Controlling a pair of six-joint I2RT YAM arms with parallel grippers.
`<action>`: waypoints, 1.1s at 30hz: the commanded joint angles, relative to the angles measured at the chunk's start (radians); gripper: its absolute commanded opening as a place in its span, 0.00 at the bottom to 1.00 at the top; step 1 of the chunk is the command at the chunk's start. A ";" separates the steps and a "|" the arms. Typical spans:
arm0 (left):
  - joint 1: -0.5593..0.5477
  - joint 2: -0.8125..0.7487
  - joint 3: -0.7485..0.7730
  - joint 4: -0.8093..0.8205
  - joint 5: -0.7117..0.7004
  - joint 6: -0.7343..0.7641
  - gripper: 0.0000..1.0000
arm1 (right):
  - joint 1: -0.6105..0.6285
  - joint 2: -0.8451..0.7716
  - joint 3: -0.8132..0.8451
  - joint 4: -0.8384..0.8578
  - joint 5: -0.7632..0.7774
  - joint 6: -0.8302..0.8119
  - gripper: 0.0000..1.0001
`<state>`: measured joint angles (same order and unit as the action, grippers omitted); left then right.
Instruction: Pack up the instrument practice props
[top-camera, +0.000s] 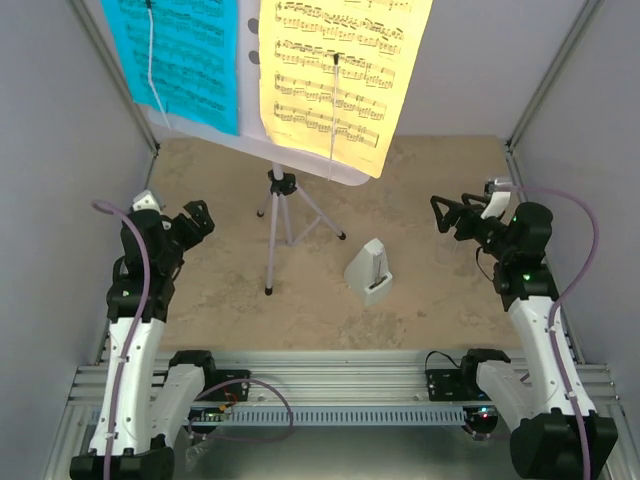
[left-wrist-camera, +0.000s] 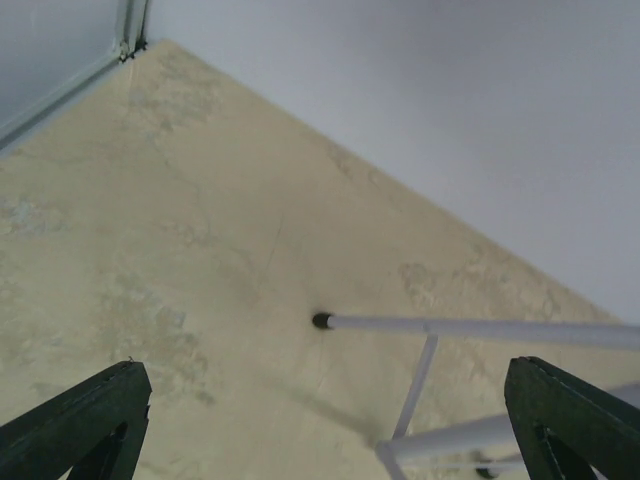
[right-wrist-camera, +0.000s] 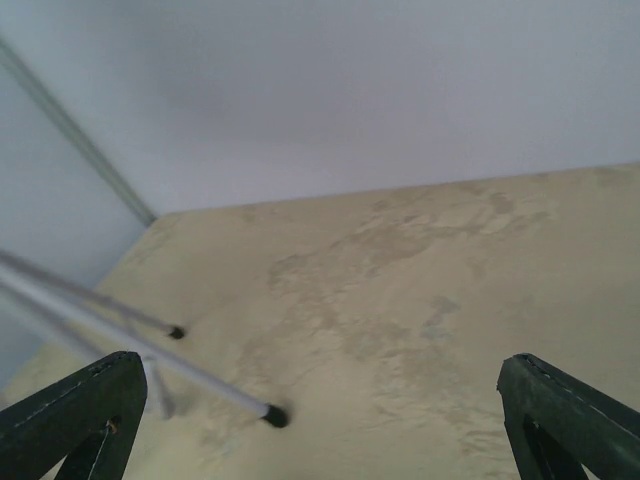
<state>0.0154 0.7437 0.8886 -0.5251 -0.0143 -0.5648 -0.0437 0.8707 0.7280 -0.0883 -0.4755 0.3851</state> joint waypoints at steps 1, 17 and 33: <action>-0.001 -0.025 0.044 -0.159 0.066 0.113 0.99 | -0.005 -0.043 -0.017 0.013 -0.232 0.063 0.98; -0.022 -0.162 -0.113 0.147 0.663 0.232 0.99 | 0.274 -0.047 0.097 -0.175 -0.159 -0.052 0.98; -0.473 0.156 -0.032 0.400 0.456 0.311 0.98 | 0.713 0.136 0.050 -0.228 0.488 -0.135 0.98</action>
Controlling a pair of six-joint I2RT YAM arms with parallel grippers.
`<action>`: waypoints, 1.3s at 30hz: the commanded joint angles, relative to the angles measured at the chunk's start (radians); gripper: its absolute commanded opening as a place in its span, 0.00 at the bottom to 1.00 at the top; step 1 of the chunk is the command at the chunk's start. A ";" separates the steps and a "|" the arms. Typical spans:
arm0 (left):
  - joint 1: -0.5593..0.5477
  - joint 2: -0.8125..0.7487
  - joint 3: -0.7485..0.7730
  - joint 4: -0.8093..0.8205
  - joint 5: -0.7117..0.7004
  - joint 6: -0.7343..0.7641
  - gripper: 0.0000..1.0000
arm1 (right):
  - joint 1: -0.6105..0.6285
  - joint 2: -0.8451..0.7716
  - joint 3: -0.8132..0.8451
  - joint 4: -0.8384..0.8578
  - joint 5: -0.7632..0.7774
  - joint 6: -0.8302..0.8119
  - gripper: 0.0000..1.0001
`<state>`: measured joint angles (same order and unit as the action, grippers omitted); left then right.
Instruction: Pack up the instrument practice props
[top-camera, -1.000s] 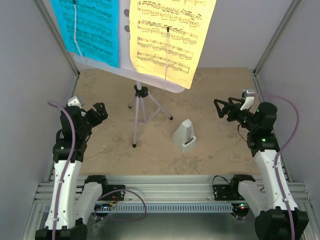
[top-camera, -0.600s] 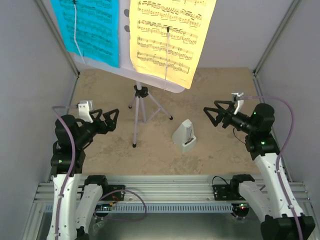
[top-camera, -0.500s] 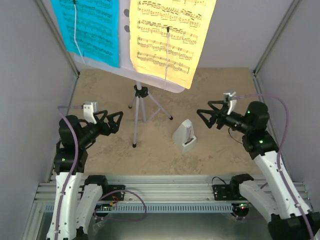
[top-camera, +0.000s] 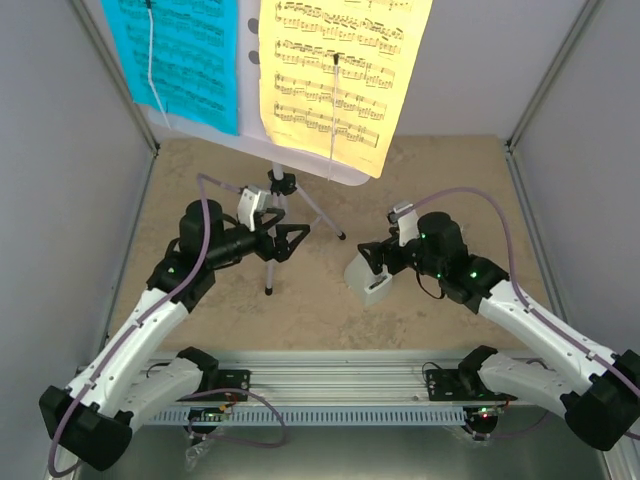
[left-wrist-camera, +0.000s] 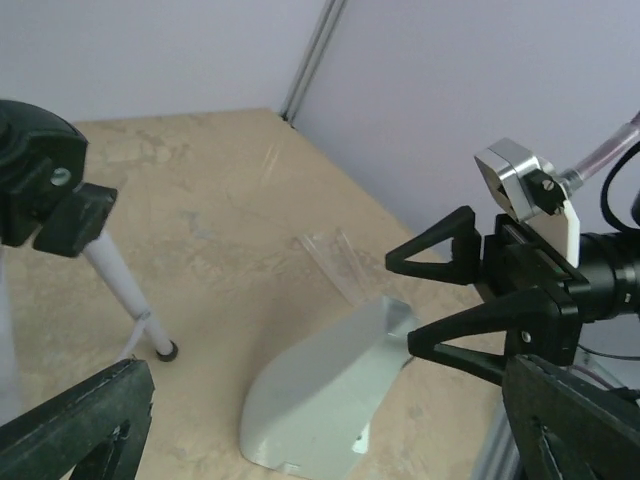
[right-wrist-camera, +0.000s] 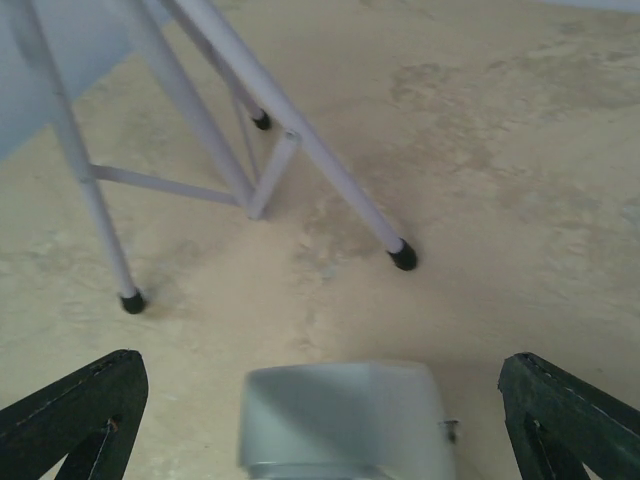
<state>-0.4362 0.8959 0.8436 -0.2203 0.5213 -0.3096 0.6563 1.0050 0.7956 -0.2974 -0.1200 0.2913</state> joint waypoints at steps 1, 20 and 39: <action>-0.022 -0.007 0.010 0.077 -0.098 0.064 0.98 | 0.015 0.002 -0.032 -0.004 0.123 -0.052 0.98; -0.022 -0.044 -0.069 0.073 -0.134 0.149 0.99 | 0.042 0.066 -0.082 0.064 0.071 -0.118 0.75; -0.022 -0.077 -0.090 0.083 -0.141 0.167 0.96 | 0.213 0.066 -0.012 -0.061 0.529 0.217 0.45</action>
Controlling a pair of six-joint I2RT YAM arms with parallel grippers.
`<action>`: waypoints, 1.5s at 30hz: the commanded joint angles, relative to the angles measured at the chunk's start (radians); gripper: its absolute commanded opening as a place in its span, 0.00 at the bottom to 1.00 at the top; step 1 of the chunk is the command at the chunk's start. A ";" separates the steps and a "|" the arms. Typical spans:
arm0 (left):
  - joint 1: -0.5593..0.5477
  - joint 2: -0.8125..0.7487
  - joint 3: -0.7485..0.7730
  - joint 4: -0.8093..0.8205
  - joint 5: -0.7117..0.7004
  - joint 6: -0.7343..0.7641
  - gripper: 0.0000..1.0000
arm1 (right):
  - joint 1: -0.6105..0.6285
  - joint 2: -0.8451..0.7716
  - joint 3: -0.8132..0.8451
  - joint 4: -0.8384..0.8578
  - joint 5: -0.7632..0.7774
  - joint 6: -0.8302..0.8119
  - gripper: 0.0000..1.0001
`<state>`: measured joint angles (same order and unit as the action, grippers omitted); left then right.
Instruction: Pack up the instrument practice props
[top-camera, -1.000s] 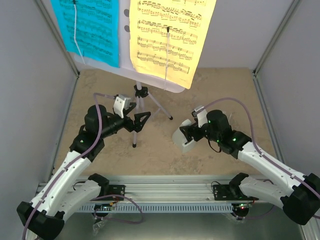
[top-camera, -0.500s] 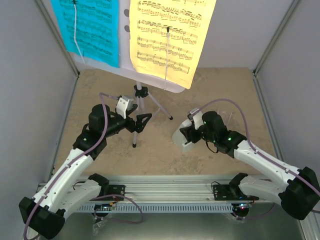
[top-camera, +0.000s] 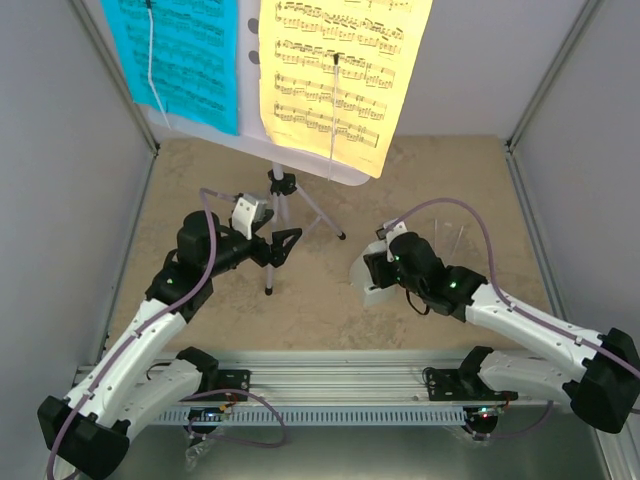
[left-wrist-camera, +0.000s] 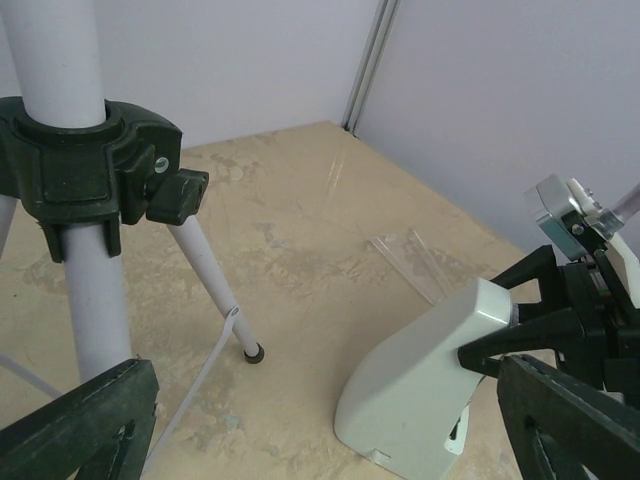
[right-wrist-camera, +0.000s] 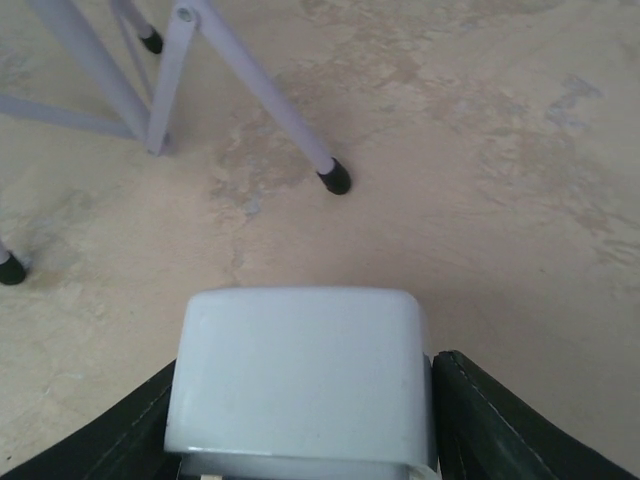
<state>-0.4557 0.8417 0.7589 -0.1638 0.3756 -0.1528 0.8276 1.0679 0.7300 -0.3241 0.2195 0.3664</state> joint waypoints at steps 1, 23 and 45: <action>-0.003 -0.029 -0.007 0.029 0.016 0.007 0.96 | 0.058 0.015 0.061 -0.047 0.223 0.176 0.45; -0.046 0.050 0.004 0.015 0.082 -0.047 0.94 | -0.135 -0.140 0.295 -0.164 -0.114 0.007 0.98; -0.393 0.365 0.153 0.103 0.016 -0.135 0.94 | -0.618 0.030 -0.205 0.185 -0.488 0.108 0.98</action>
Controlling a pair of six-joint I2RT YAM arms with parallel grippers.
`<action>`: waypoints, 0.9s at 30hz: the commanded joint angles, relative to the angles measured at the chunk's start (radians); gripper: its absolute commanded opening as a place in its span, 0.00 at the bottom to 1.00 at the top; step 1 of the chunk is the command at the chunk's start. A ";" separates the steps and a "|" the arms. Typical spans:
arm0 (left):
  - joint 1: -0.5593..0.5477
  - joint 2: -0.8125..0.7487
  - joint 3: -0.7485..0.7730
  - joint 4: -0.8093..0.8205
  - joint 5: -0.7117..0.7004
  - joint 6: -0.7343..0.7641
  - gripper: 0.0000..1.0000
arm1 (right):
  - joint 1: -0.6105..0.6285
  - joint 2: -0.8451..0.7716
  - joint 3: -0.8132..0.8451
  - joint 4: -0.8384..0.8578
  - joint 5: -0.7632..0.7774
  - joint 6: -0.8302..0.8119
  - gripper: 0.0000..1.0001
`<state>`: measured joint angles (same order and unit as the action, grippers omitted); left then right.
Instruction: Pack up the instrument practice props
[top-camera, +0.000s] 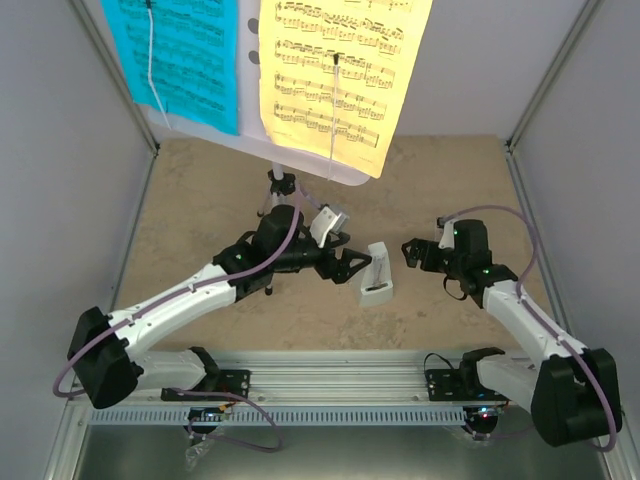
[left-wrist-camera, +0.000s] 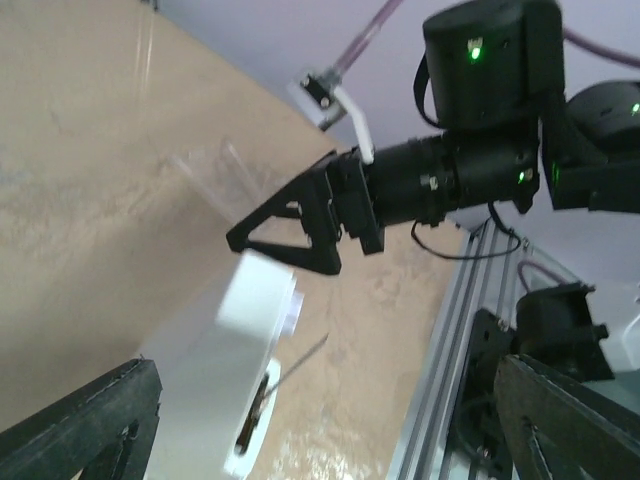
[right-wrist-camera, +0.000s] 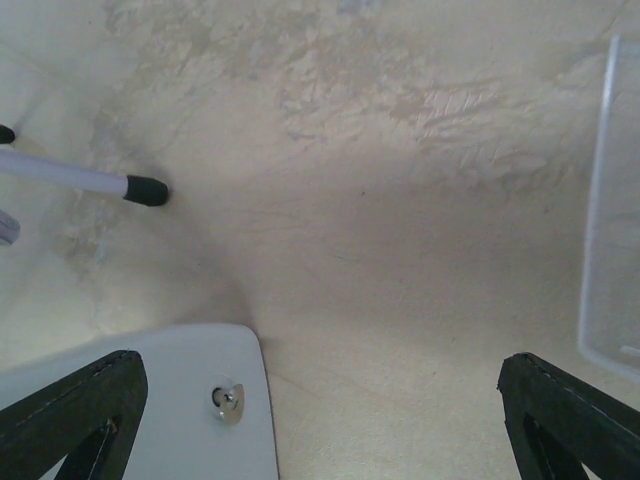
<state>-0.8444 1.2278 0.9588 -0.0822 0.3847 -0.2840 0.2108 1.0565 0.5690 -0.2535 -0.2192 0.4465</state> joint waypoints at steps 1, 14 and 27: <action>-0.004 -0.029 -0.046 0.013 -0.012 0.008 0.94 | 0.003 0.055 -0.056 0.129 -0.060 0.032 0.97; -0.005 -0.052 -0.046 -0.030 -0.106 0.060 0.96 | 0.177 0.081 -0.224 0.246 -0.022 0.075 0.93; -0.005 -0.057 -0.055 -0.027 -0.129 0.072 0.96 | 0.454 0.056 -0.227 0.414 -0.003 0.078 0.93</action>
<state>-0.8455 1.1893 0.9100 -0.1085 0.2657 -0.2317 0.6022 1.1362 0.3466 0.0624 -0.2314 0.5224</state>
